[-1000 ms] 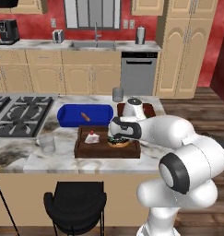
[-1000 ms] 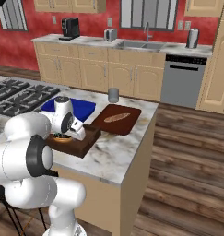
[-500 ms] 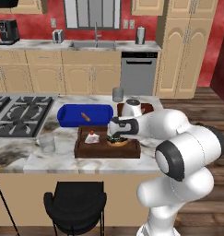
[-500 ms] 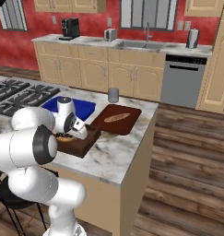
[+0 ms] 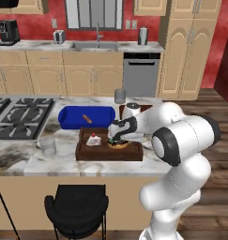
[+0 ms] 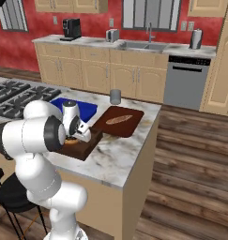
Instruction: Take the cake and donut from the fridge and place them on the empty tray on the dining counter.
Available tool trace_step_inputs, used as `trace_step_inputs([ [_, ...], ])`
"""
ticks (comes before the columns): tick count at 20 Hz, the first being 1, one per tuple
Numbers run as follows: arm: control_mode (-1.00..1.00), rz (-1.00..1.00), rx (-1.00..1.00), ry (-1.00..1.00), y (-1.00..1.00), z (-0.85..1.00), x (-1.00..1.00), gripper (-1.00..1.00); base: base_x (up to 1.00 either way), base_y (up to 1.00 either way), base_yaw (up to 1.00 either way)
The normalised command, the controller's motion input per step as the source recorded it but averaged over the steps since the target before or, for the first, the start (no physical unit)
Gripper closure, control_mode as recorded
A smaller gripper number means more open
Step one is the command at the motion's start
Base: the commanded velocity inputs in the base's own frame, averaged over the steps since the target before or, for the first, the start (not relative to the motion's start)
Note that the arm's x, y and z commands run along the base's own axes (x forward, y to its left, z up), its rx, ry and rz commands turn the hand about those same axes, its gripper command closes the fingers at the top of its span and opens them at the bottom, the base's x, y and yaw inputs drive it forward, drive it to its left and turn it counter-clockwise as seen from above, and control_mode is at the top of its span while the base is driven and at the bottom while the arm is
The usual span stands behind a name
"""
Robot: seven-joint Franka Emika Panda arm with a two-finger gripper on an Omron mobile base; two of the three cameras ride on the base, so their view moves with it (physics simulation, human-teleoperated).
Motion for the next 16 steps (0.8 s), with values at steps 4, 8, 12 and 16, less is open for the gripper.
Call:
trace_step_inputs([
  [4, -1.00, 0.00, 0.00, 0.00, 0.00, -0.51, 0.19, 1.00, 0.00, 0.00, 0.00],
  [8, -1.00, 0.00, 0.00, 0.00, 0.19, -0.54, 0.09, -1.00, 0.00, 0.00, 0.00],
  [12, -1.00, 0.00, 0.00, 0.01, 0.00, -0.01, 0.00, -1.00, 0.00, 0.00, 0.00],
  [16, -1.00, 0.00, 0.04, 0.00, -0.09, 0.28, -0.16, -1.00, 0.00, 0.00, 0.00],
])
